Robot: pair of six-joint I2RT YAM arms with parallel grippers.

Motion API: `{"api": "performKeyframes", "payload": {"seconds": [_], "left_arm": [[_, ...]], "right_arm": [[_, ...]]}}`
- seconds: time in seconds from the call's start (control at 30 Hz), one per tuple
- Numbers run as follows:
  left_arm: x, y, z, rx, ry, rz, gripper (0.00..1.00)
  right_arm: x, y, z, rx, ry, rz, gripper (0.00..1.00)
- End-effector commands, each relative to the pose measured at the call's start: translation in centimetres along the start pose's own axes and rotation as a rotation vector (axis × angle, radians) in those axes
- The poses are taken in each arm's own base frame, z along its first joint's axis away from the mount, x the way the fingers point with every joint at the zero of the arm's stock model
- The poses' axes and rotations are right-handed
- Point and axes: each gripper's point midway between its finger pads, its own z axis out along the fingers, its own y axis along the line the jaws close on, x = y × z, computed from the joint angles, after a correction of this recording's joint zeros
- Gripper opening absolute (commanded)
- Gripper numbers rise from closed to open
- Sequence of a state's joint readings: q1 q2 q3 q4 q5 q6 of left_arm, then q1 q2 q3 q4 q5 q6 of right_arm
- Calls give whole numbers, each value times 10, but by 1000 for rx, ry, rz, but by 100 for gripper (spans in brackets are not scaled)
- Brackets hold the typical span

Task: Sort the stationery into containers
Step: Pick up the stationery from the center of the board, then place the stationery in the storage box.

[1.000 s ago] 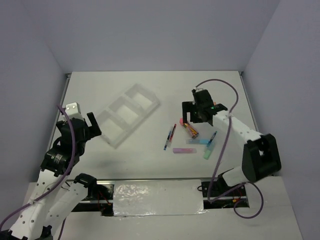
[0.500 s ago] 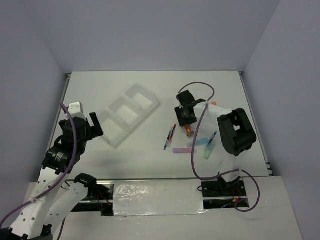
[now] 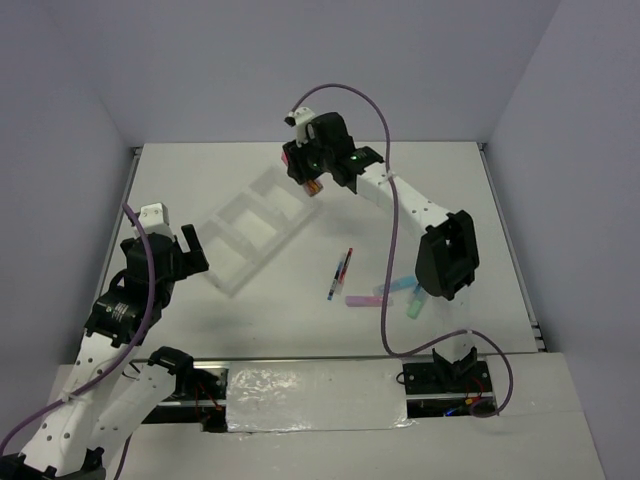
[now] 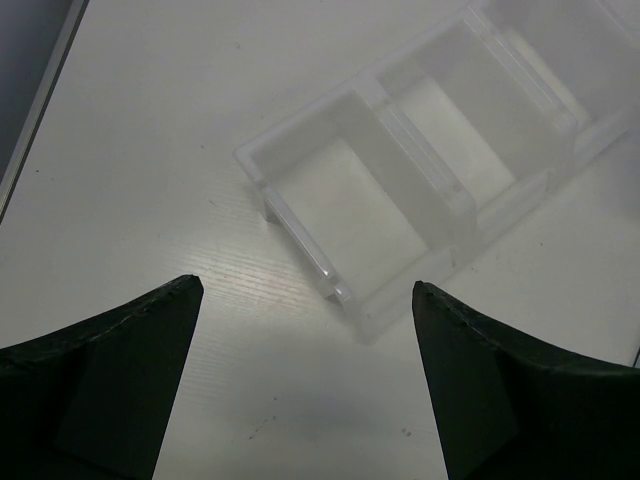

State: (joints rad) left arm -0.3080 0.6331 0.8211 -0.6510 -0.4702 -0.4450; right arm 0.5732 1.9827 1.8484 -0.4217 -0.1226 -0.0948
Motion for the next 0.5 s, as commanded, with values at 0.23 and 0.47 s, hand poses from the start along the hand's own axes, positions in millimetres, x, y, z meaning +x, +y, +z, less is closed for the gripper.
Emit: {"api": "performKeyframes", "payload": {"seconds": [0.23, 0.47], "left_arm": [[-17, -8, -3, 48, -54, -7, 99], [-16, -13, -4, 77, -53, -2, 99]], "right_arm": [[-31, 26, 82, -147, -185, -14, 30], [-31, 28, 98, -163, -181, 1, 37]]}}
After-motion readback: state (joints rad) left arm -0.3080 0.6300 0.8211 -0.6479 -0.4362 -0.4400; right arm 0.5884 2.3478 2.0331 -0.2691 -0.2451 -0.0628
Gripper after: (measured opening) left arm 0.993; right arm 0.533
